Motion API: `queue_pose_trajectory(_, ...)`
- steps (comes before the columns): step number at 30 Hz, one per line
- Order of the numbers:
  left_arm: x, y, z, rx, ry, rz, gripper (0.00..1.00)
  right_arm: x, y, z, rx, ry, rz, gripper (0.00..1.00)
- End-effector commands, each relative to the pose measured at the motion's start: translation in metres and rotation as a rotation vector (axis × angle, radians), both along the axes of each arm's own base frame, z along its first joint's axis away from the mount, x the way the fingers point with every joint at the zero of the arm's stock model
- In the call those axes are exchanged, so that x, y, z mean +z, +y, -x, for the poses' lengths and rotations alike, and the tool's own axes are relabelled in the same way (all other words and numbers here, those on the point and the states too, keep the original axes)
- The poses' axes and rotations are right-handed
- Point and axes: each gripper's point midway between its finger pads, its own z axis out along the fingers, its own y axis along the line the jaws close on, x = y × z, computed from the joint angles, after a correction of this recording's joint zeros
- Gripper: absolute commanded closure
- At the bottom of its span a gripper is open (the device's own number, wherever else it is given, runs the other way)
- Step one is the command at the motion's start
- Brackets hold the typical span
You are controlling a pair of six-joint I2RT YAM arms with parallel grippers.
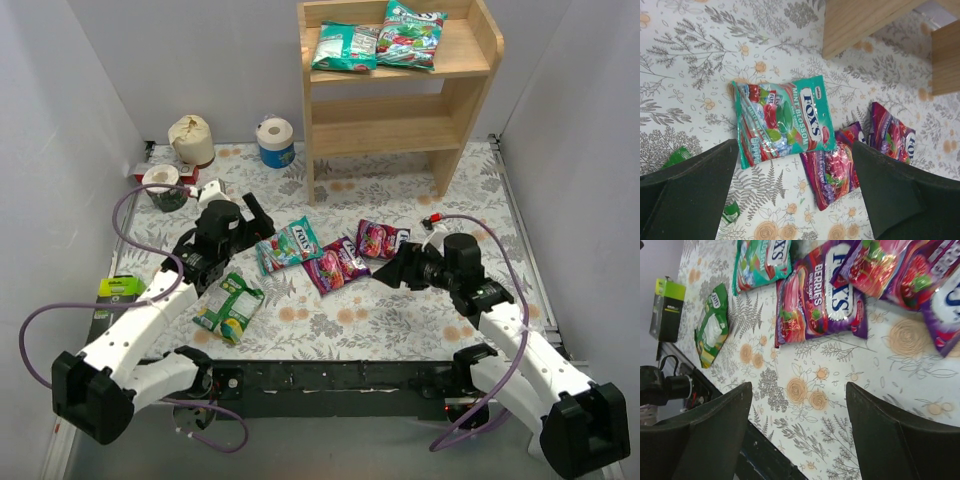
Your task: Place and organize the candy bags onto the shelf
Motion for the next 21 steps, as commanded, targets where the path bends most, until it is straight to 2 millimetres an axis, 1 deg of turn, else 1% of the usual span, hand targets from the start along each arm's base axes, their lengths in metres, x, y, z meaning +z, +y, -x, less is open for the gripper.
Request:
queue_pose_trajectory(1, -0.017, -0.016, -0.007, -0.059, 0.081, -0.020, 0.02, 0.012, 0.029, -0.002, 0.054, -0.031, -0.121, 0.18)
queue_pose_trajectory(2, -0.021, -0.016, -0.009, -0.053, 0.108, -0.029, 0.02, 0.006, 0.033, -0.001, 0.061, -0.016, -0.112, 0.19)
queue_pose_trajectory(3, -0.026, -0.017, -0.013, -0.047, 0.135, -0.041, 0.02, 0.006, 0.036, -0.003, 0.062, -0.021, -0.114, 0.19)
queue_pose_trajectory(4, -0.044, -0.017, -0.014, -0.043, 0.205, -0.073, 0.02, 0.005, 0.037, -0.003, 0.064, -0.017, -0.115, 0.19)
queue_pose_trajectory(5, -0.041, -0.018, -0.020, -0.040, 0.214, -0.070, 0.02, 0.003, 0.039, -0.002, 0.066, -0.012, -0.117, 0.19)
queue_pose_trajectory(6, -0.045, -0.019, -0.023, -0.050, 0.232, -0.067, 0.02, 0.006, 0.041, -0.003, 0.067, -0.023, -0.129, 0.19)
queue_pose_trajectory(7, -0.049, -0.023, -0.023, -0.066, 0.256, -0.043, 0.02, 0.002, 0.041, -0.003, 0.062, -0.016, -0.132, 0.19)
queue_pose_trajectory(8, -0.057, -0.019, -0.027, -0.051, 0.283, -0.031, 0.02, 0.000, 0.043, -0.002, 0.064, 0.000, -0.143, 0.19)
queue_pose_trajectory(10, -0.065, -0.016, -0.030, -0.039, 0.311, -0.007, 0.02, -0.001, 0.046, -0.002, 0.066, 0.003, -0.158, 0.20)
queue_pose_trajectory(11, -0.071, -0.005, -0.034, 0.005, 0.327, 0.012, 0.02, -0.005, 0.048, 0.000, 0.075, 0.021, -0.161, 0.21)
queue_pose_trajectory(12, -0.081, 0.001, -0.032, 0.030, 0.352, 0.019, 0.02, -0.006, 0.049, 0.000, 0.078, 0.030, -0.164, 0.21)
queue_pose_trajectory(14, -0.090, 0.015, -0.032, 0.097, 0.374, 0.056, 0.02, -0.009, 0.051, 0.001, 0.083, 0.038, -0.170, 0.22)
queue_pose_trajectory(15, -0.102, 0.018, -0.027, 0.112, 0.384, 0.068, 0.02, -0.009, 0.052, 0.002, 0.082, 0.043, -0.178, 0.22)
queue_pose_trajectory(16, -0.106, 0.018, -0.027, 0.123, 0.382, 0.085, 0.03, -0.006, 0.054, 0.000, 0.083, 0.028, -0.191, 0.22)
queue_pose_trajectory(18, -0.122, 0.012, -0.023, 0.130, 0.391, 0.146, 0.13, -0.006, 0.058, -0.002, 0.089, 0.035, -0.197, 0.23)
queue_pose_trajectory(20, -0.135, 0.011, -0.021, 0.154, 0.413, 0.168, 0.22, -0.007, 0.064, -0.003, 0.103, 0.052, -0.199, 0.24)
queue_pose_trajectory(21, -0.139, 0.011, -0.021, 0.171, 0.417, 0.182, 0.25, -0.003, 0.067, -0.006, 0.110, 0.047, -0.204, 0.25)
